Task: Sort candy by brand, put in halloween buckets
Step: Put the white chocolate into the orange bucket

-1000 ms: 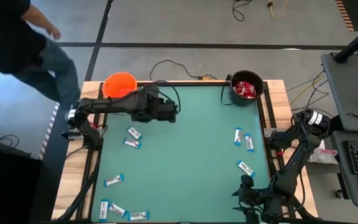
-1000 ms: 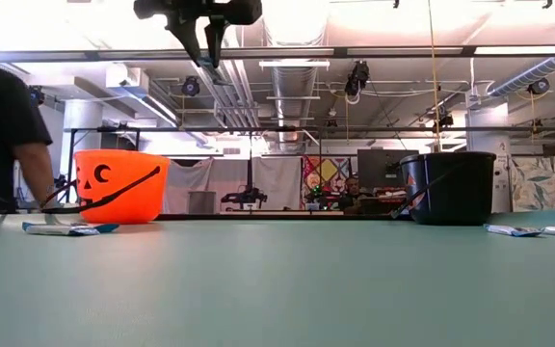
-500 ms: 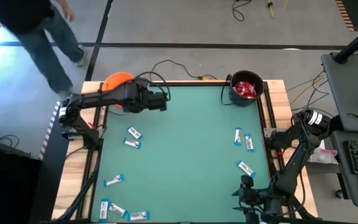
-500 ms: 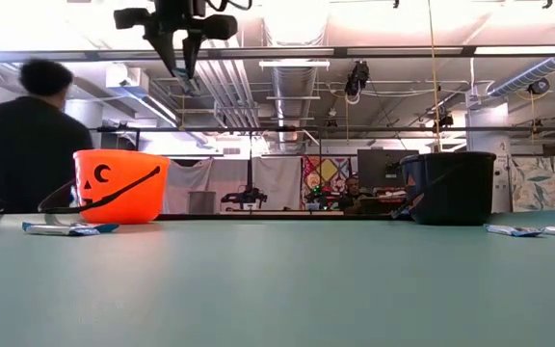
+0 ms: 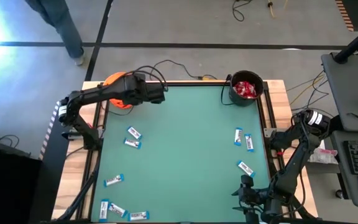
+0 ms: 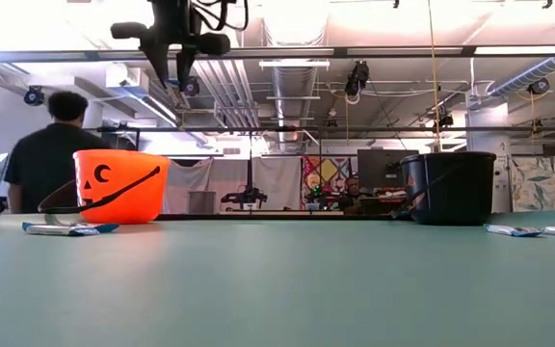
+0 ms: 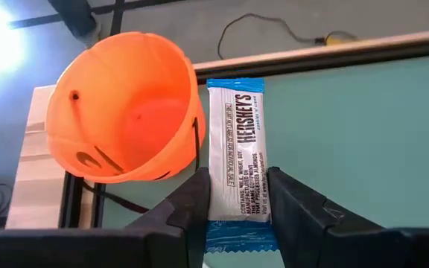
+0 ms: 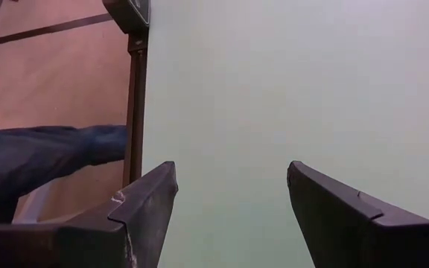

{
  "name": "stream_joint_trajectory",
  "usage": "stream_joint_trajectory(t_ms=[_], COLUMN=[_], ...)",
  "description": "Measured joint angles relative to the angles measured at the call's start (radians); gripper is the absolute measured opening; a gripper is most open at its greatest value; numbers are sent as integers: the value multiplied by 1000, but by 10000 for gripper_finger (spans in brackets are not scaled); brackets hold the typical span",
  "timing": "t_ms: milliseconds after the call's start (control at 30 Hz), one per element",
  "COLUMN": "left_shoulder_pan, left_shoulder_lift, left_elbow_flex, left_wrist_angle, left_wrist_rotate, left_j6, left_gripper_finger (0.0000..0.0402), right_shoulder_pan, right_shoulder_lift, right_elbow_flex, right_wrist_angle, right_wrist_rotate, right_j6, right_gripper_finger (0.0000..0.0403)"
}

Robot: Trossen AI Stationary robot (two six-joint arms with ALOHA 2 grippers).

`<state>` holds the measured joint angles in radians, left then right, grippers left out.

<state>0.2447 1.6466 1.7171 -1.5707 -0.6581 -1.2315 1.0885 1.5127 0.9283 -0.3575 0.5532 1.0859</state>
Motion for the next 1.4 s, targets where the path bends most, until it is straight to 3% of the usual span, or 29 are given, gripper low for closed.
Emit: stream_joint_trajectory(t_ms=[267,500,667,933,1100,1233,1400], left_shoulder_pan=[35,70,161,430,570,668,666], left_shoulder_lift=[-81,-264,-394,-469,-419,-372,-364], left_elbow_flex=[-157,-374,-538,-659,-654,-653,-632], left_wrist_angle=[0,0,20,338,397,436,390], left_wrist_rotate=[36,56,88,119,148,223,242], left_j6=[-7,-57,-22,315,469,576,594], left_gripper_finger=[107,107,107,107,107,107,107], right_shoulder_pan=[0,0,-24,-132,-256,-376,-540], right_shoulder_lift=[0,0,0,0,4,8,8], right_elbow_flex=[0,0,0,0,0,-1,-1], right_wrist_angle=[1,0,0,0,1,1,0], right_wrist_rotate=[0,-2,-1,-10,-188,-312,-435], right_j6=[4,-8,-13,-44,-151,-362,-557], right_gripper_finger=[247,247,247,247,247,247,247])
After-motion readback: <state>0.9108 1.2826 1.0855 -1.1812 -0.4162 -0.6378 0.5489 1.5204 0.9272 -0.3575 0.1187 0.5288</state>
